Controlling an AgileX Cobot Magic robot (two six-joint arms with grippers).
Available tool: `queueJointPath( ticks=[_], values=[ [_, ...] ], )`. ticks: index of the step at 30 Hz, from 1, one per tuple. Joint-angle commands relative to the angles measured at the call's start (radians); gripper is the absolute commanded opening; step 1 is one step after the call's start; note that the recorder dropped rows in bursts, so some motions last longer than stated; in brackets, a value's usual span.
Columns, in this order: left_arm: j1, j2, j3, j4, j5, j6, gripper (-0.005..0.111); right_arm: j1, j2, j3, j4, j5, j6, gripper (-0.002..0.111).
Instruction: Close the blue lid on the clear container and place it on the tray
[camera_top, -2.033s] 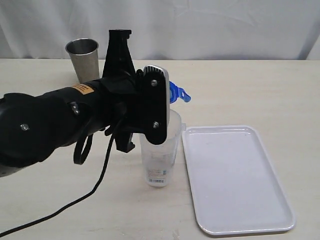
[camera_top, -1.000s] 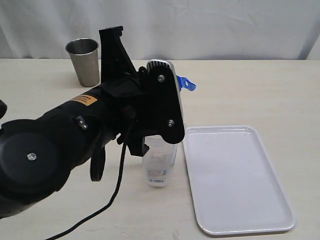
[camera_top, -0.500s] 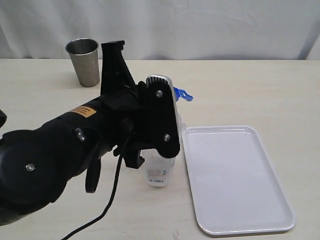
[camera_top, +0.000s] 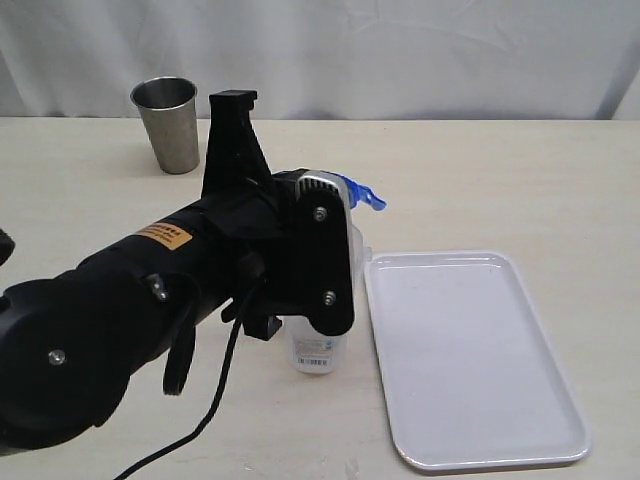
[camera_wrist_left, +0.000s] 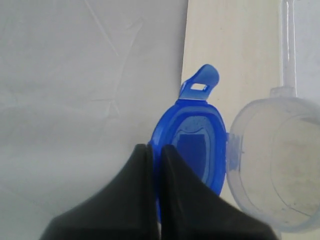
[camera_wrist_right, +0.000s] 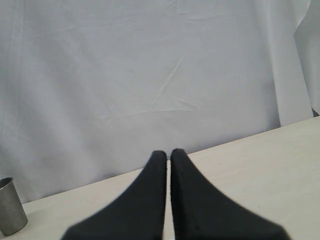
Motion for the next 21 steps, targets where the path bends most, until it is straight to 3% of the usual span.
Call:
queueJointPath(
  ticks=[1, 16, 21],
  values=[
    [-0.024, -0.004, 0.001, 0.013, -0.022, 0.032, 0.0, 0.003, -0.005, 0.001, -0.006, -0.004, -0.009, 0.004],
    [-0.025, -0.004, 0.001, -0.002, -0.052, 0.032, 0.0, 0.003, -0.005, 0.001, -0.006, -0.004, -0.009, 0.004],
    [-0.056, -0.004, 0.001, -0.021, -0.111, 0.032, 0.0, 0.003, -0.005, 0.001, -0.006, -0.004, -0.009, 0.004]
  ],
)
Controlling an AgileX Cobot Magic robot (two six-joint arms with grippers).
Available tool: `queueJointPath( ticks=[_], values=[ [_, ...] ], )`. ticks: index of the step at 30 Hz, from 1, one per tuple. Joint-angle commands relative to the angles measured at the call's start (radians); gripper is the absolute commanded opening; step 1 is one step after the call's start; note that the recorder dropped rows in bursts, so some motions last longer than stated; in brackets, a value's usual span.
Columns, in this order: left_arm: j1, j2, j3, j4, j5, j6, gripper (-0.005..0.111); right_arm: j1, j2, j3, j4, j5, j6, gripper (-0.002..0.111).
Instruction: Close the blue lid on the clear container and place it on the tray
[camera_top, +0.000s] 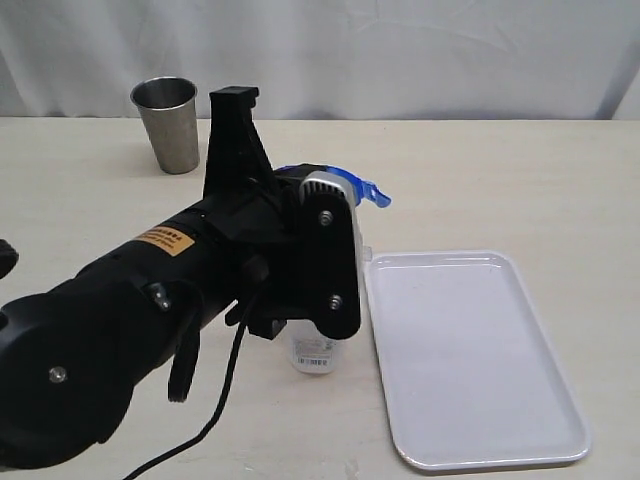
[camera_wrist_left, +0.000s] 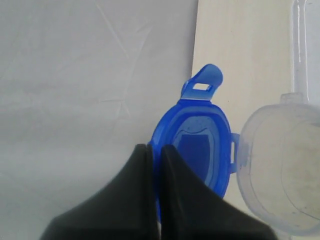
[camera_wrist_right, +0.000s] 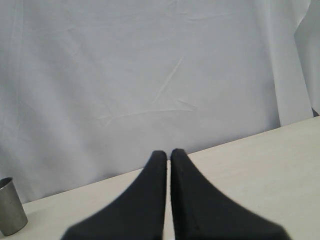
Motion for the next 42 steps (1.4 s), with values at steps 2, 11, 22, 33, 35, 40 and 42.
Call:
queueJointPath(
  ticks=[2, 11, 22, 33, 35, 40, 42],
  values=[
    [-0.042, -0.004, 0.001, -0.024, -0.058, 0.032, 0.0, 0.003, -0.005, 0.001, -0.006, -0.004, -0.009, 0.004],
    [-0.06, -0.004, 0.001, -0.072, -0.059, 0.032, 0.0, 0.003, -0.005, 0.001, -0.006, -0.001, -0.009, 0.004],
    [-0.06, -0.004, 0.002, -0.091, -0.059, 0.032, 0.0, 0.003, -0.005, 0.001, -0.006, 0.018, -0.009, 0.004],
    [-0.06, -0.004, 0.002, -0.108, 0.0, 0.032, 0.0, 0.003, -0.005, 0.001, -0.006, 0.018, -0.019, 0.004],
    [-0.06, -0.004, 0.002, -0.114, 0.015, 0.032, 0.0, 0.003, -0.005, 0.001, -0.006, 0.018, -0.019, 0.004],
    [-0.065, -0.004, 0.002, -0.151, 0.018, 0.032, 0.0, 0.003, -0.005, 0.001, -0.006, 0.018, -0.027, 0.004],
    [-0.076, -0.004, 0.002, -0.159, 0.027, 0.032, 0.0, 0.003, -0.005, 0.001, -0.006, 0.018, -0.027, 0.004]
  ],
)
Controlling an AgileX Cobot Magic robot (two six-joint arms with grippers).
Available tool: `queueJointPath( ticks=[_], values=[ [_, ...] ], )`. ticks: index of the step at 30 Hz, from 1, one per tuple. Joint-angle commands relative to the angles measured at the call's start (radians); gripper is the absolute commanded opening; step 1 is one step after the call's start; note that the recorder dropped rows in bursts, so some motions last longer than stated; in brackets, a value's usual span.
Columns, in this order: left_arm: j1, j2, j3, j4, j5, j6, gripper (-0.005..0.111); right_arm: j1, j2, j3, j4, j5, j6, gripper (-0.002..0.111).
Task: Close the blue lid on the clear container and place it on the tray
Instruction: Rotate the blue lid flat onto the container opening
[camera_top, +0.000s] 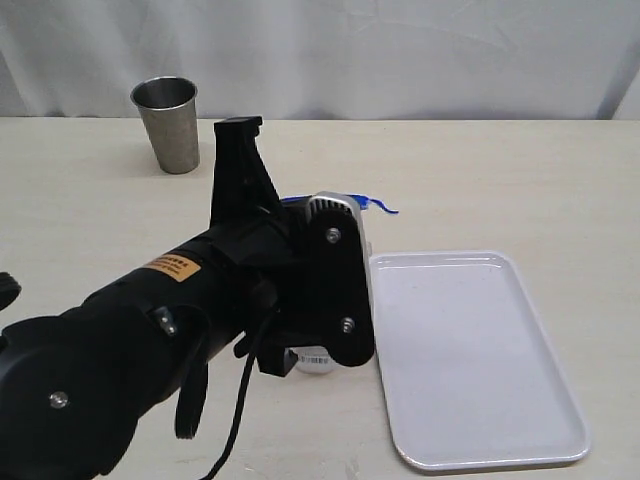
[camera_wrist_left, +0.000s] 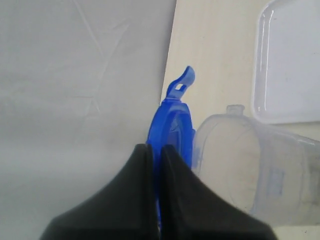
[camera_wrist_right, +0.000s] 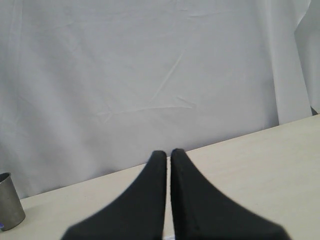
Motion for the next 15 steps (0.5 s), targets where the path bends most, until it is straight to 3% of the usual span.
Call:
queueJointPath(
  ticks=[1, 15],
  values=[
    [-0.018, -0.004, 0.002, -0.027, 0.012, 0.032, 0.0, 0.003, -0.005, 0.001, -0.006, 0.009, -0.013, 0.004],
    [-0.037, -0.004, 0.002, -0.115, 0.031, 0.032, 0.0, 0.003, -0.005, 0.001, -0.006, 0.009, -0.013, 0.004]
  ],
)
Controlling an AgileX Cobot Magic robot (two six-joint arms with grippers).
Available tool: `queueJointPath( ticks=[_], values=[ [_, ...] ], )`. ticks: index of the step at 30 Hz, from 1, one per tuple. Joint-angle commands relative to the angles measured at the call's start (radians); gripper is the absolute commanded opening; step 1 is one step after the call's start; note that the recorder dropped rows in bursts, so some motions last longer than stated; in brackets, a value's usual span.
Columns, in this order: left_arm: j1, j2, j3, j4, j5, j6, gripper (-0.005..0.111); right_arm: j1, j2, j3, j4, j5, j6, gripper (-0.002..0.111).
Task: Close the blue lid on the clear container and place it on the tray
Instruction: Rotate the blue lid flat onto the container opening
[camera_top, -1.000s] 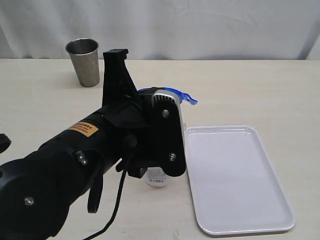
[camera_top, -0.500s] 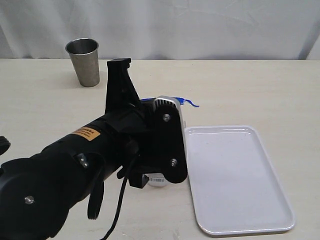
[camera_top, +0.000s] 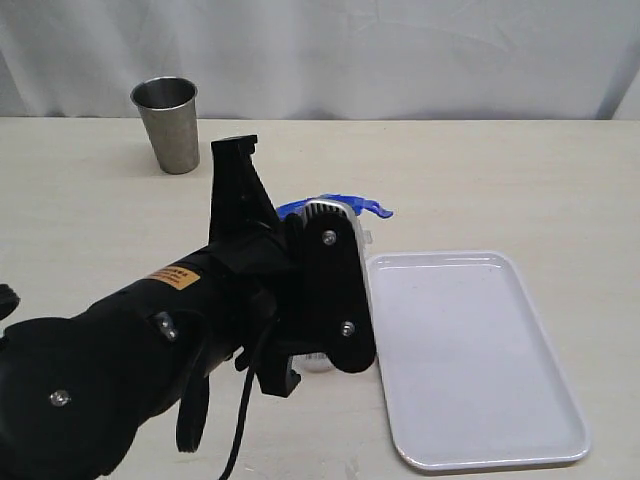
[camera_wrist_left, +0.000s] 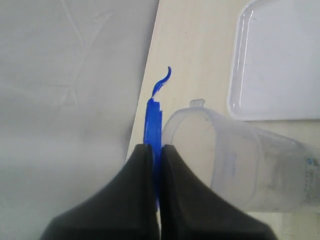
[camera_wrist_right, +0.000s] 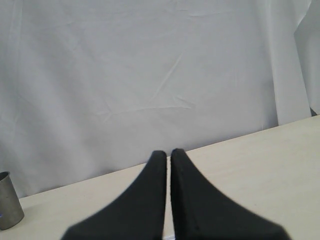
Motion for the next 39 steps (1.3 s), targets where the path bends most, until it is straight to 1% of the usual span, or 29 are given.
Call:
queueJointPath(
  ticks=[1, 4, 7, 12, 28, 34, 39],
  values=[
    [-0.038, -0.004, 0.002, -0.019, 0.003, 0.032, 0.0, 0.003, -0.005, 0.001, -0.006, 0.009, -0.007, 0.004],
    [-0.066, -0.004, 0.002, -0.019, -0.004, 0.032, 0.0, 0.003, -0.005, 0.001, -0.006, 0.009, -0.007, 0.004],
    [-0.077, -0.004, 0.002, -0.028, -0.018, 0.032, 0.0, 0.003, -0.005, 0.001, -0.006, 0.009, -0.007, 0.004],
    [-0.077, -0.004, 0.002, -0.037, -0.052, 0.032, 0.0, 0.003, -0.005, 0.001, -0.006, 0.013, -0.007, 0.004],
    [-0.077, -0.004, 0.003, -0.118, -0.054, 0.032, 0.0, 0.003, -0.005, 0.001, -0.006, 0.027, -0.007, 0.004],
    [-0.077, -0.004, 0.082, -0.077, -0.018, 0.032, 0.0, 0.003, -0.005, 0.001, -0.006, 0.027, -0.007, 0.004],
    [-0.077, -0.004, 0.087, -0.053, -0.013, 0.032, 0.0, 0.003, -0.005, 0.001, -0.006, 0.027, -0.007, 0.004]
  ],
)
